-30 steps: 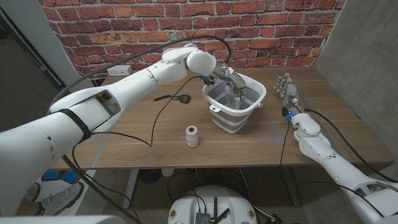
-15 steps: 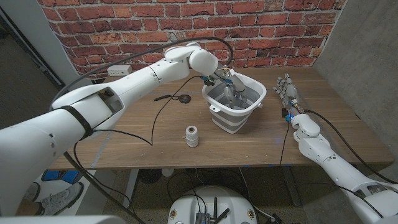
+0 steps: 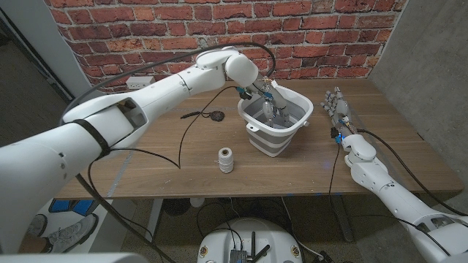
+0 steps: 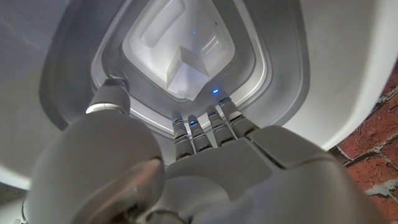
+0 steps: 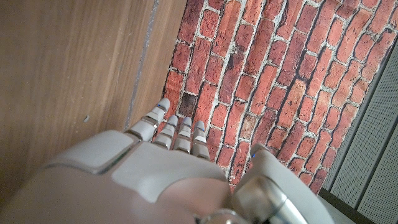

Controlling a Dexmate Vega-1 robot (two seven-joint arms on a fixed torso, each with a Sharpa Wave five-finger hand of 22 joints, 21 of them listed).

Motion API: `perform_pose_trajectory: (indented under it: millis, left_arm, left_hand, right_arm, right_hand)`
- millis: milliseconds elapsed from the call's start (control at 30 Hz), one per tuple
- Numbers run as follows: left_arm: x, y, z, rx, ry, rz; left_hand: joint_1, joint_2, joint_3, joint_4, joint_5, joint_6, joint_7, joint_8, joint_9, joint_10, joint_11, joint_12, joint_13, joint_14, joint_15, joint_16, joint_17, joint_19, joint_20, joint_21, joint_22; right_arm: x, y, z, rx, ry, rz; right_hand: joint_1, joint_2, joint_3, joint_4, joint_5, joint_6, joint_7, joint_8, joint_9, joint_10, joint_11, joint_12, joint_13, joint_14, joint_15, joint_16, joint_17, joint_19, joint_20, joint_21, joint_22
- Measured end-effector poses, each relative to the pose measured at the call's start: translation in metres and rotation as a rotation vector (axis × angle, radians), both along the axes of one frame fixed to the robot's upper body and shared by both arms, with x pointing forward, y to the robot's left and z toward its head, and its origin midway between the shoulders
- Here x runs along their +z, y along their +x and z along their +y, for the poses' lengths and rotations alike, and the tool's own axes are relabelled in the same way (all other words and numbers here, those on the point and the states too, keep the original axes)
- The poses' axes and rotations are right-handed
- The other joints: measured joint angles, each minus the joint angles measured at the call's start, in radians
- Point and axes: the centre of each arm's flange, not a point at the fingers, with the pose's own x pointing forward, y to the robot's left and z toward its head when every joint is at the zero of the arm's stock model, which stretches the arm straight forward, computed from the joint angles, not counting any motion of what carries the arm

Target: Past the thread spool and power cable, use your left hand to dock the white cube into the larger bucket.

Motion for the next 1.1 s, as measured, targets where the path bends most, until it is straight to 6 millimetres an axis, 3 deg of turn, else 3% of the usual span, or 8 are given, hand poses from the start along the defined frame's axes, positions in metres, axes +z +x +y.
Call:
perform_pose_trajectory:
  millis: [300,1100]
  left_arm:
    - [0.001,-0.002,0.0,0.013,0.013,-0.012]
    - [0.016,-0.012,0.002,0.003,-0.03,-0.111]
  left_hand:
    - [-0.044,0.016,-0.018,0.009,0.0,-0.062,0.019,-0.049,0.0,-0.036,0.024,0.0,-0.048,-0.04,0.001,0.0,-0.022,-0.034,0.005,-0.065,0.0]
    - [-0.065,0.037,-0.017,0.009,0.0,-0.041,0.023,-0.05,0.0,-0.041,0.026,0.005,-0.072,-0.037,0.003,0.005,-0.027,-0.022,-0.002,-0.103,0.003]
  right_arm:
    - [-0.001,0.002,-0.001,0.002,0.0,0.005]
    - [0.0,0.008,0.0,0.009,-0.003,0.01]
  right_hand:
    - [0.0,0.0,0.0,0.0,0.0,0.004,-0.004,0.0,0.0,0.0,0.0,0.0,0.0,0.0,0.0,0.008,0.0,-0.004,0.004,0.0,0.0]
    - [0.0,0.0,0.0,0.0,0.0,0.004,-0.003,0.0,0.0,0.0,0.0,0.0,0.0,0.0,0.0,0.008,0.002,-0.004,0.004,0.0,0.0]
